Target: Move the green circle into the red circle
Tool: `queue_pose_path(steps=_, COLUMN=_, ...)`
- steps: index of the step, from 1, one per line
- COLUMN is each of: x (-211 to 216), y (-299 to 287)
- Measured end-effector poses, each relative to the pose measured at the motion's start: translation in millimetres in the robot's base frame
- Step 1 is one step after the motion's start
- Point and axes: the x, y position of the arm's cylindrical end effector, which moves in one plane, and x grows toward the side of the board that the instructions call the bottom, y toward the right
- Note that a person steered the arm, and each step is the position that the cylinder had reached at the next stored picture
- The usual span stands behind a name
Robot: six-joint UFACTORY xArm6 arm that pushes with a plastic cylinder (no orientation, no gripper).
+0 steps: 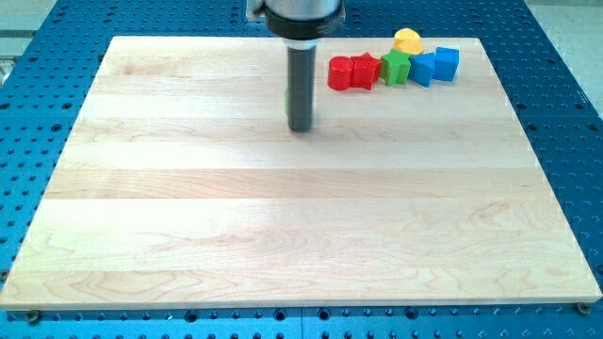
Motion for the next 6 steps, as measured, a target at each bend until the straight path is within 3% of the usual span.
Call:
queue_pose_path(steps=1, x=-4.5, y=-53.8)
queue_pose_path(steps=4, x=-30.6, y=54.9)
queue_pose_path(steps=6, x=-70.0, y=41.2)
